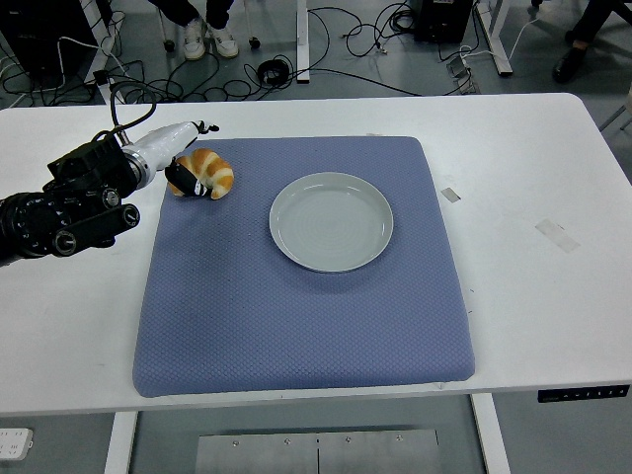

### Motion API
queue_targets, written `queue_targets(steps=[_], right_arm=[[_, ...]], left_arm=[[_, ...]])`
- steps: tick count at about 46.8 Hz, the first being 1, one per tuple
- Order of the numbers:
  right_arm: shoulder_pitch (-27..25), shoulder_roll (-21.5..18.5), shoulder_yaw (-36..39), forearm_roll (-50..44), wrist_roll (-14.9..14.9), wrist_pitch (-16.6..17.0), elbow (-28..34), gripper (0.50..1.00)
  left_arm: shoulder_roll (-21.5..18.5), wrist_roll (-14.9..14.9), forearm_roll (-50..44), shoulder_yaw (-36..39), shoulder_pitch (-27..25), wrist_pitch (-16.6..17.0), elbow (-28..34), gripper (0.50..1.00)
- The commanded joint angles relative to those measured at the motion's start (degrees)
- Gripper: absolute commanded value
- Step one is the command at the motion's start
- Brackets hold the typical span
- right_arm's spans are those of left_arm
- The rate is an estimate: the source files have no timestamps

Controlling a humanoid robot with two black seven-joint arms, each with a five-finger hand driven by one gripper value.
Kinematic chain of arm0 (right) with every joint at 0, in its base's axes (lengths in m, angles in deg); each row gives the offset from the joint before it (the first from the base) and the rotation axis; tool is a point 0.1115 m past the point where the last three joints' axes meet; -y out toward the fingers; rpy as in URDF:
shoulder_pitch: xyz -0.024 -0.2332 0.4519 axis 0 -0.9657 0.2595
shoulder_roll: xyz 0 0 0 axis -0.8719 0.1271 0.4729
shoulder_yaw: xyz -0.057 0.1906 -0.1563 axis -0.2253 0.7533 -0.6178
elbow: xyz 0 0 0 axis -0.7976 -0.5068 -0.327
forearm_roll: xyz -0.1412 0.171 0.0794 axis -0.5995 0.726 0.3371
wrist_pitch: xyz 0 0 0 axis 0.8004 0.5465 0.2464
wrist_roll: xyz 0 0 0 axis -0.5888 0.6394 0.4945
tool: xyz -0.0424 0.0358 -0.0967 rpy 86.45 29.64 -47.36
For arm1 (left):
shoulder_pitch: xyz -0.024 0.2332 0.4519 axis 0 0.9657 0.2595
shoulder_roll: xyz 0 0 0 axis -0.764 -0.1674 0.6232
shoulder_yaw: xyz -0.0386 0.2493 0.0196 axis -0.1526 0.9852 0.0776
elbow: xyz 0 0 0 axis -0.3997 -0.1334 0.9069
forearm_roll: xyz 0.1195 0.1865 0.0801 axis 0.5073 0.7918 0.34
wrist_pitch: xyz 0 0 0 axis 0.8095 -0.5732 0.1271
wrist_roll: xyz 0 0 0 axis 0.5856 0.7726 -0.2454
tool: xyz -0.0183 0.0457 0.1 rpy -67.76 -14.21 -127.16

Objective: Place the bread on the plate

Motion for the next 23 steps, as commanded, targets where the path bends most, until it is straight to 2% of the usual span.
queue_targets(steps=[1, 10, 23], right_arm=[[0.0, 0.0, 0.0, 0.0, 0.0, -0.01, -0.08, 1.0], [0.0, 0.0, 0.0, 0.0, 0.0, -0.01, -0.08, 1.0], [0.0, 0.0, 0.0, 0.0, 0.0, -0.01, 0.01, 1.0]], left_arm=[[0.01, 0.08, 0.0, -0.08, 0.0, -1.09, -0.37, 0.907], [0.1, 0.08, 0.09, 0.01, 0.09, -2.24, -1.69, 0.893], [0.19, 0.34, 0.09, -0.08, 0.09, -2.76, -1.87, 0.768]])
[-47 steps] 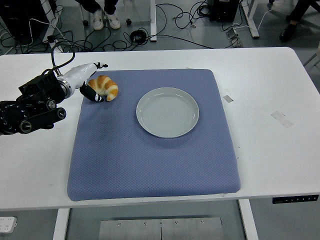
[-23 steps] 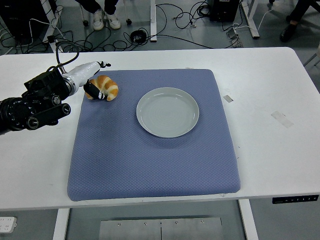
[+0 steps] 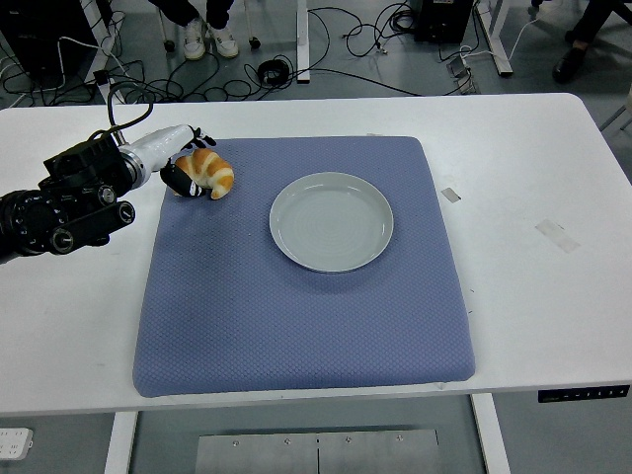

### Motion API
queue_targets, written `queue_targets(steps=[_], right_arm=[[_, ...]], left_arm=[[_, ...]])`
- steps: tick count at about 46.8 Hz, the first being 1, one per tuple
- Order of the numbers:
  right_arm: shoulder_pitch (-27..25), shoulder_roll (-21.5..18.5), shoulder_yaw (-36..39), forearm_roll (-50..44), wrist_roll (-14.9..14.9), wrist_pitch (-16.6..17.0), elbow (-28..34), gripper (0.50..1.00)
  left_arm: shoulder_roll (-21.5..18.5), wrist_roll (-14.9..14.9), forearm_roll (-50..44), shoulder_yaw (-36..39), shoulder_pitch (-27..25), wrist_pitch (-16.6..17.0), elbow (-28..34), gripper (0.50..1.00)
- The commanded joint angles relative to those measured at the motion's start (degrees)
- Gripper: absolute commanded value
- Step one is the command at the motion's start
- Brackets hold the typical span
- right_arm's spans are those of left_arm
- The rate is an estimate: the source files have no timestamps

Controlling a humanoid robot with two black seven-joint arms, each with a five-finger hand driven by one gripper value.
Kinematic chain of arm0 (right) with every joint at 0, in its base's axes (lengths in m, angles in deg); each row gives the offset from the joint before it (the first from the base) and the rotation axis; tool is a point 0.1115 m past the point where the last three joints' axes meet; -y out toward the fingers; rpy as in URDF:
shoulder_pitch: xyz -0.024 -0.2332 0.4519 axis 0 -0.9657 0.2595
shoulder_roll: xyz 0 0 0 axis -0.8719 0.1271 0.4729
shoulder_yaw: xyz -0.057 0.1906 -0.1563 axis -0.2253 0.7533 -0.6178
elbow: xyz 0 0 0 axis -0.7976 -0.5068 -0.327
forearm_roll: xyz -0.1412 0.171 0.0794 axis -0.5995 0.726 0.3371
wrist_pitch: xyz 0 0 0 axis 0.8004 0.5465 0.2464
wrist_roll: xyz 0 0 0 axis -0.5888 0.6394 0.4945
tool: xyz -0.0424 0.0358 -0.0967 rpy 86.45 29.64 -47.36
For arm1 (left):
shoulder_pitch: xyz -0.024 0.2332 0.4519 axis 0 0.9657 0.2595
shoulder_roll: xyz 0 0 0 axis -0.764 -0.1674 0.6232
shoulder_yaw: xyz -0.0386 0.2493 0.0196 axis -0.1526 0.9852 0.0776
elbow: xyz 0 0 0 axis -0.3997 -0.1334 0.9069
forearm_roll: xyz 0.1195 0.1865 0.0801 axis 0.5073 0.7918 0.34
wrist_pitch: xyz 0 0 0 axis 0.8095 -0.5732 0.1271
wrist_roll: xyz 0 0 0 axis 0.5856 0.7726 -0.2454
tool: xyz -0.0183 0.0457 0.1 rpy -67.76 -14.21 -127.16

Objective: Place the bread on the plate

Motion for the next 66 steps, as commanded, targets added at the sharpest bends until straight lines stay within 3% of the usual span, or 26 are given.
queue_targets(steps=[1, 18, 38, 54, 66], right_arm=[[0.0, 0.0, 0.0, 0.0, 0.0, 0.0, -0.07, 1.0], [0.0, 0.0, 0.0, 0.0, 0.0, 0.0, 0.02, 1.0], [0.0, 0.0, 0.0, 0.0, 0.0, 0.0, 0.02, 1.0], [0.0, 0.0, 0.0, 0.0, 0.0, 0.0, -0.07, 1.0], [0.0, 0.0, 0.0, 0.0, 0.0, 0.0, 0.02, 1.0]], left_arm=[[0.09, 0.01, 0.01, 0.0, 0.01, -0.27, 0.01, 0.763], [0.09, 0.97, 0.09, -0.43, 0.01, -0.45, 0.01, 0.652], [0.35, 0.8, 1.24, -6.32, -1.66, -3.08, 1.06, 0.636], [5.36, -0.25, 10.02, -10.8, -2.8, -3.43, 9.23, 0.639], [6.33, -1.4, 14.68, -11.51, -2.28, -3.35, 12.49, 0.648]])
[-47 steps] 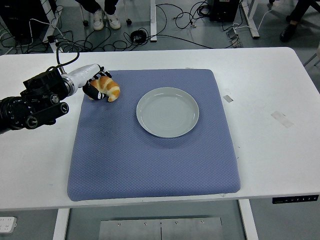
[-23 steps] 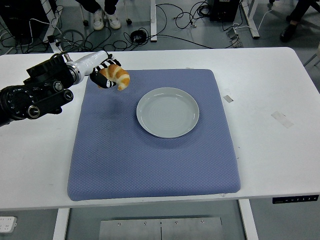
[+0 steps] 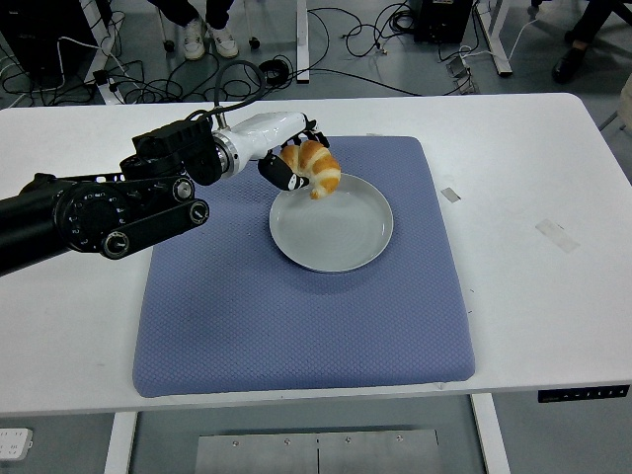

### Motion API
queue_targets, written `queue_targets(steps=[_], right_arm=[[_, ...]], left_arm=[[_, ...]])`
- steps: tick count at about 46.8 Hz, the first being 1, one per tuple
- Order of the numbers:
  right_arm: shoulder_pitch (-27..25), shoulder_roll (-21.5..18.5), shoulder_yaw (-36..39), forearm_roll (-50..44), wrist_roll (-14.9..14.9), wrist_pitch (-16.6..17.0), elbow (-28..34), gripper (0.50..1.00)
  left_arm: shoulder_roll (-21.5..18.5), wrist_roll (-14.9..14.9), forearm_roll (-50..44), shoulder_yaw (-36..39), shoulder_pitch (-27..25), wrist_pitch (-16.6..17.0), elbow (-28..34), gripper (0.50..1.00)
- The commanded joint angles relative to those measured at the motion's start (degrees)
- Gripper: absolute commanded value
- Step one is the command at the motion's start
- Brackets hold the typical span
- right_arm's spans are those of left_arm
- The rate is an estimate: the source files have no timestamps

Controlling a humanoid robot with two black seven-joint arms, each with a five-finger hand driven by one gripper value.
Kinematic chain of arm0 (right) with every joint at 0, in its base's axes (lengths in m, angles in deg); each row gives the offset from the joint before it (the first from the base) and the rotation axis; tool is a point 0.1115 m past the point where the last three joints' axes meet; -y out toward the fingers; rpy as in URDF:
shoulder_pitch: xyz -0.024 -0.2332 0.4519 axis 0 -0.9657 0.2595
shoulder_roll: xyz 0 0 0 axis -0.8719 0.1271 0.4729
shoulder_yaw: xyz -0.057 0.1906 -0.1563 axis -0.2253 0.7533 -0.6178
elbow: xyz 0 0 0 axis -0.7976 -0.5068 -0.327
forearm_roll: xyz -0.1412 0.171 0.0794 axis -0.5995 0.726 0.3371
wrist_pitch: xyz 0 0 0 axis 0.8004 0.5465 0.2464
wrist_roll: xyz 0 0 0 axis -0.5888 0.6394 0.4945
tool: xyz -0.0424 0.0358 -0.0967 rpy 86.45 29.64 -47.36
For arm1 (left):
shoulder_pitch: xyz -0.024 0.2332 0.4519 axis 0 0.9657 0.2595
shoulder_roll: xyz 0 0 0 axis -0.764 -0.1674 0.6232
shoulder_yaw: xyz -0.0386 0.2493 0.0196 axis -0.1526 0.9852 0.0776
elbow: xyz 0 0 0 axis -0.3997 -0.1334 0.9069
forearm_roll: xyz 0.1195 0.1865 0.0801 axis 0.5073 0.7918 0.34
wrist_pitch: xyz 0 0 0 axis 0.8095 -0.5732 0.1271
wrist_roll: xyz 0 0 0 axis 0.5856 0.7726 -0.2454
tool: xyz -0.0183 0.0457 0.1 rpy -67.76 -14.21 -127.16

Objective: Place the bread on the plate

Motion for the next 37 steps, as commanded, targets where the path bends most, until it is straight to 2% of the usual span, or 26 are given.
queue_targets(steps=[1, 25, 37], right_arm=[[0.0, 0.0, 0.0, 0.0, 0.0, 0.0, 0.02, 1.0], [0.0, 0.0, 0.0, 0.0, 0.0, 0.0, 0.02, 1.0], [0.0, 0.0, 0.0, 0.0, 0.0, 0.0, -0.06, 1.0]], left_arm=[[0.56, -0.07, 0.35, 0.09, 0.22, 0.06, 0.44, 0.649], [1.53, -0.69, 1.41, 0.97, 1.72, 0.33, 2.11, 0.66], [1.09, -0.69, 1.41, 2.37, 1.72, 0.24, 2.64, 0.74]])
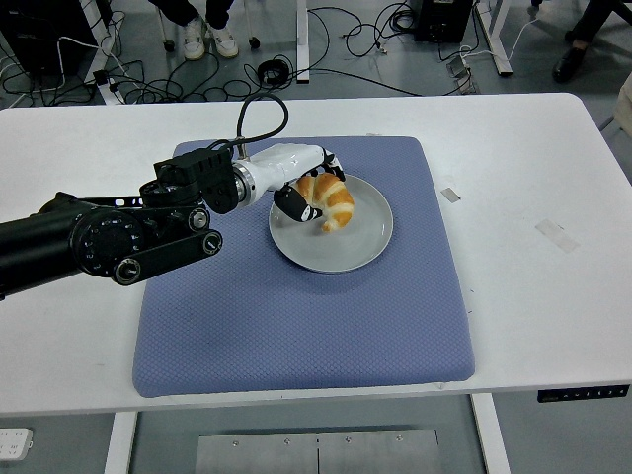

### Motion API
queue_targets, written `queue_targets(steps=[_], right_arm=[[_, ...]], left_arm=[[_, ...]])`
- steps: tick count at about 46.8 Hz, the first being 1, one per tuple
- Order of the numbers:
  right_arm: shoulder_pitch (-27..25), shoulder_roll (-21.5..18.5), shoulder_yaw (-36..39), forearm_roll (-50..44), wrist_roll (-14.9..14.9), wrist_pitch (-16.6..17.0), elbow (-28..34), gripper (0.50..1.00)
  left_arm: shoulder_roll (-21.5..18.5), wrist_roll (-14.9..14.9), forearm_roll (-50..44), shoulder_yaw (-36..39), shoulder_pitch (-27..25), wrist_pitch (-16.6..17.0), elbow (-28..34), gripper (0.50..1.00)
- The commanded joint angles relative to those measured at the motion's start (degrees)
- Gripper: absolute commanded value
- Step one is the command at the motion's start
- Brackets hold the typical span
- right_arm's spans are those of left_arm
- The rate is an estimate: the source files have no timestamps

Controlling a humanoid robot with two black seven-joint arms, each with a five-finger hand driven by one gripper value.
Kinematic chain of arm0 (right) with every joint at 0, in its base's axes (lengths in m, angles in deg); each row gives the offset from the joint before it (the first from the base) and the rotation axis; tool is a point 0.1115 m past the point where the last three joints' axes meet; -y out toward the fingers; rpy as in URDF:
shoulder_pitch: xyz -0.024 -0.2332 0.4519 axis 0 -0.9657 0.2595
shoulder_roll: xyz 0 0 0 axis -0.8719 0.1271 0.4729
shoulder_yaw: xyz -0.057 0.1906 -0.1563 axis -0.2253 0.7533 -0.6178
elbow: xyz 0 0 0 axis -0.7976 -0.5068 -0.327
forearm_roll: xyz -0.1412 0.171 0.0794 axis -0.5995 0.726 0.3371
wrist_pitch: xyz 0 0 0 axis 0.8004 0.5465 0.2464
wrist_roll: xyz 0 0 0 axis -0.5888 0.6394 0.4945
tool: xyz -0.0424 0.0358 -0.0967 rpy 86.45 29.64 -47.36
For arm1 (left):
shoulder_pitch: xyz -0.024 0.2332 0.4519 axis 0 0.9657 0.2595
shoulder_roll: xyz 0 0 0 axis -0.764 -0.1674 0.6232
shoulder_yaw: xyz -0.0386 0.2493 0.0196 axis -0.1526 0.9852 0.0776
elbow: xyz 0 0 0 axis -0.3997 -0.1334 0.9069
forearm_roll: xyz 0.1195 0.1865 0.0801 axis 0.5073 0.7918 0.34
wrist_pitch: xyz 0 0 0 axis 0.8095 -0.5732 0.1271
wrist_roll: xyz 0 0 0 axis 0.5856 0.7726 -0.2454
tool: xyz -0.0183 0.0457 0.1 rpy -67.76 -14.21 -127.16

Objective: Place the bread on the plate

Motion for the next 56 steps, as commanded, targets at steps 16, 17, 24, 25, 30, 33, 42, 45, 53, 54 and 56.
queue_targets(steps=[16, 17, 24, 25, 30, 33, 42, 45, 53, 54, 56], right_arm=[[0.0, 0.0, 0.0, 0.0, 0.0, 0.0, 0.01, 1.0], [0.0, 0.0, 0.0, 0.0, 0.0, 0.0, -0.08, 1.0], [0.0, 0.0, 0.0, 0.0, 0.0, 0.0, 0.01, 1.0], [0.0, 0.0, 0.0, 0.0, 0.0, 0.0, -0.08, 1.0], [0.0, 0.0, 0.0, 0.0, 0.0, 0.0, 0.01, 1.0], [0.0, 0.0, 0.0, 0.0, 0.0, 0.0, 0.01, 1.0], [0.0, 0.0, 0.0, 0.0, 0.0, 0.0, -0.08, 1.0], [0.0, 0.0, 0.0, 0.0, 0.0, 0.0, 0.01, 1.0], [0.0, 0.0, 0.0, 0.0, 0.0, 0.0, 0.01, 1.0], [0.0, 0.0, 0.0, 0.0, 0.0, 0.0, 0.01, 1.0], [0.0, 0.0, 0.0, 0.0, 0.0, 0.0, -0.08, 1.0]], left_arm=[[-0.74, 0.09, -0.66, -0.03, -0.39, -0.18, 2.81, 0.884], [-0.74, 0.09, -0.75, -0.03, -0.56, -0.18, 2.9, 0.892], [-0.83, 0.09, -0.84, 0.06, -0.65, -0.18, 2.9, 0.937], [-0.92, 0.09, -0.84, 0.06, -0.65, -0.09, 2.9, 0.943], [-1.45, 0.09, -1.01, -0.03, -0.74, -0.09, 3.42, 0.955], [-1.8, 0.0, -1.71, -1.17, -1.0, 0.17, 3.69, 0.957], [-6.28, 0.35, -8.83, -3.37, -2.58, 0.52, 3.69, 0.955], [-8.12, 0.53, -9.19, -4.51, -2.5, 0.52, 3.86, 0.955], [-13.04, 0.97, -11.47, -9.6, -0.92, 0.52, 3.78, 0.955], [-13.75, 0.97, -11.91, -10.31, -0.57, 0.52, 3.78, 0.955], [-15.06, 1.14, -12.87, -11.62, -0.04, 0.52, 3.78, 0.957]])
